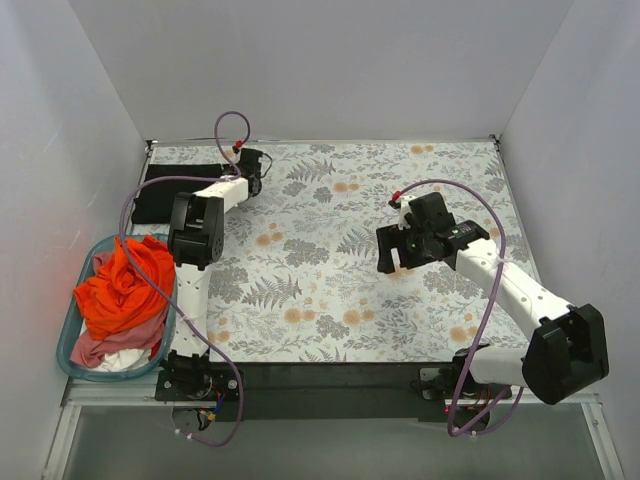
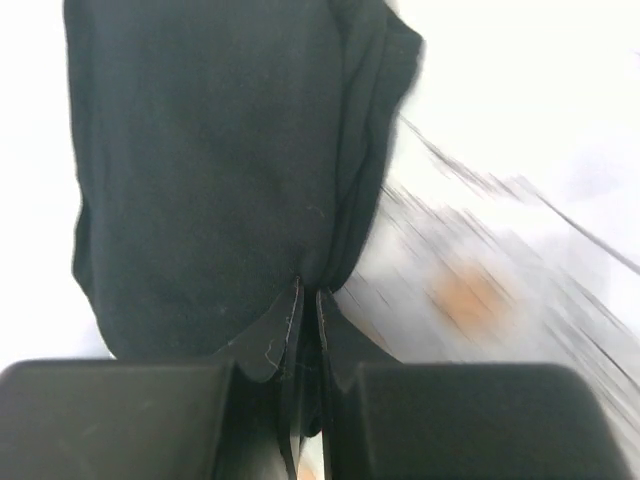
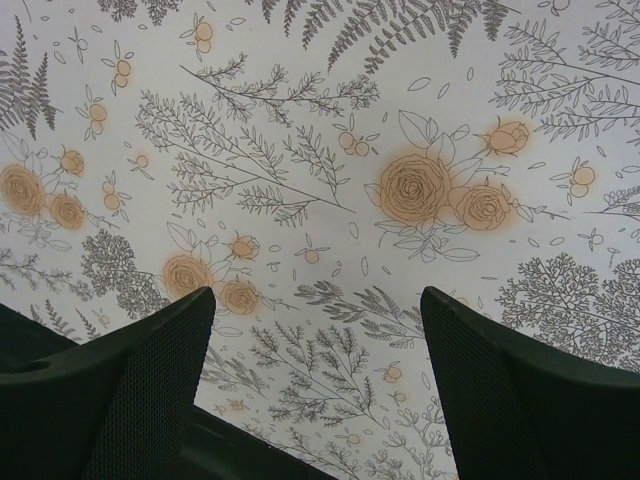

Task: Fold and stack the t-shirts
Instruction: Neatly place the folded tshirt to the corner, then reset both grippers

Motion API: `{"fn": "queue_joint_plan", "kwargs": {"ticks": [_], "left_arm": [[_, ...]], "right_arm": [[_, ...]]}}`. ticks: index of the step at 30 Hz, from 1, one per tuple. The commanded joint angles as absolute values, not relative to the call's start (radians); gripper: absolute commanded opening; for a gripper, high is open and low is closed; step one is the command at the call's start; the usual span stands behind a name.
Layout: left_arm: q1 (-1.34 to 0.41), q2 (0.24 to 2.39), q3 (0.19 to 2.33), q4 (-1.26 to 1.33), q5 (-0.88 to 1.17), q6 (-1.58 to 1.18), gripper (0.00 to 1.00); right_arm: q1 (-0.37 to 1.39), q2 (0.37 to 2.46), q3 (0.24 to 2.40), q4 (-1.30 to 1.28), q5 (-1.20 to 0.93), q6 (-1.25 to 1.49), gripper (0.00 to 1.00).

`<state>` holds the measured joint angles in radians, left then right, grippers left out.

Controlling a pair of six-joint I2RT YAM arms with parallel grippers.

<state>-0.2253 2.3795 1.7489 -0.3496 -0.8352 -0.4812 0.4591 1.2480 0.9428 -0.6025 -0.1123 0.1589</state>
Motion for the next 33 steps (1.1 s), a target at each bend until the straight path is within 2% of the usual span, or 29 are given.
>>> {"fn": "queue_joint_plan", "kwargs": {"ticks": [1,5,9,10,14,18,20,23,27,29,30,33], "left_arm": [[-0.158,2.436,1.825,-0.262,-0.838,-0.342,0.00],[-0.143,2.457,1.815,-0.117,-0.834,-0.203,0.00],[-0.143,2.473,1.838,-0.098,-0.853,-0.190,0.00],[-0.144,2.468,1.838,-0.101,-0.859,-0.195,0.03],[-0.155,2.386,1.789,-0.100,-0.886,-0.230,0.43],[-0.182,2.268,1.763,-0.135,-0.904,-0.315,0.53],[-0.222,2.208,1.770,-0.240,-0.856,-0.398,0.54],[-0.319,2.090,1.804,-0.446,-0.737,-0.604,0.57],[-0.463,1.938,1.801,-0.702,-0.414,-0.886,0.57],[-0.474,1.837,1.743,-0.744,-0.245,-1.009,0.57],[-0.474,1.800,1.711,-0.759,-0.089,-1.037,0.57],[-0.474,1.605,1.545,-0.747,0.084,-1.143,0.57]], "right_arm": [[0.456,1.275,1.005,-0.611,-0.153,0.181,0.89],[0.456,1.311,1.008,-0.612,-0.184,0.204,0.89],[0.454,1.325,1.014,-0.620,-0.183,0.206,0.89],[0.456,1.325,1.022,-0.620,-0.180,0.204,0.89],[0.456,1.322,1.045,-0.626,-0.164,0.195,0.89],[0.456,1.284,1.061,-0.630,-0.109,0.190,0.90],[0.456,1.241,1.069,-0.637,-0.046,0.192,0.90],[0.453,1.165,1.078,-0.646,0.083,0.199,0.91],[0.445,1.051,1.074,-0.653,0.221,0.212,0.93],[0.445,0.985,1.069,-0.657,0.281,0.212,0.98],[0.446,0.964,1.066,-0.664,0.294,0.207,0.98],[0.446,0.878,1.054,-0.686,0.356,0.204,0.99]]}}
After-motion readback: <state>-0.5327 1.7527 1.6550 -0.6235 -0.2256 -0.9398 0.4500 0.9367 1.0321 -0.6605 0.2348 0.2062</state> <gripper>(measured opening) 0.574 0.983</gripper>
